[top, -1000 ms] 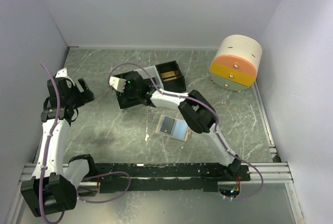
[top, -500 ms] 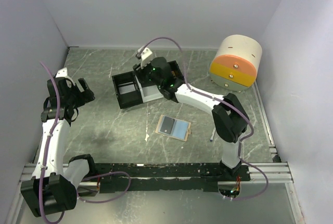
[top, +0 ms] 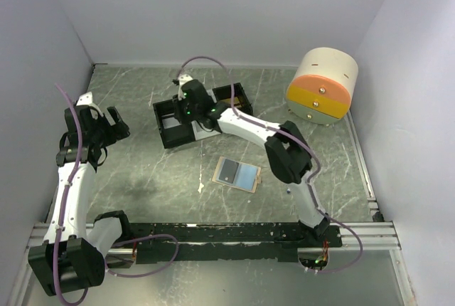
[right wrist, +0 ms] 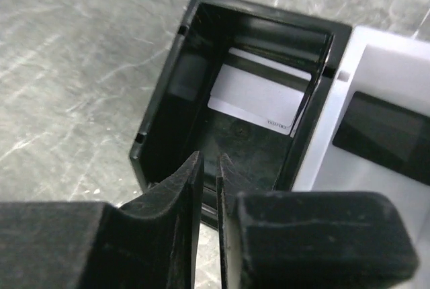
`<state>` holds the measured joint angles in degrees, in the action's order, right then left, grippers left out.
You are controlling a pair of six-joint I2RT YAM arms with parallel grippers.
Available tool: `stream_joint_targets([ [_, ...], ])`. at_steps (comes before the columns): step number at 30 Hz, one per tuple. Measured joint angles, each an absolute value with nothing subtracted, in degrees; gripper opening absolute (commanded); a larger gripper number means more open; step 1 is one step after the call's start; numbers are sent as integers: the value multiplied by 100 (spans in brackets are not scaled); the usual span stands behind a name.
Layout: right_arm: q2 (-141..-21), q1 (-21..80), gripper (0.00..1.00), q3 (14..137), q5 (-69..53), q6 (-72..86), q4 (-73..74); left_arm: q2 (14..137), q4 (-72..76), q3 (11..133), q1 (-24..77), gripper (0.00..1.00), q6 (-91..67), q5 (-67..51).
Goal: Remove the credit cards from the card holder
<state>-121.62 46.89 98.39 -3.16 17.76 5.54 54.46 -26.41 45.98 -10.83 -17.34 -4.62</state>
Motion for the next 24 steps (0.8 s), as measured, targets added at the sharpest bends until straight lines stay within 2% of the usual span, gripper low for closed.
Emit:
stream_joint_targets([
  [8, -13437, 5035, 7, 11393, 467, 1684, 1778, 5446, -2637, 4598, -1083, 95, -1732, -478],
  [17, -14217, 5124, 6, 12355, 838, 1557, 2392, 5446, -2635, 4598, -1083, 95, -1732, -480],
  [24, -14427, 5210, 6, 12479, 1000, 1483, 2519, 5446, -2635, 4598, -1083, 95, -1732, -482],
])
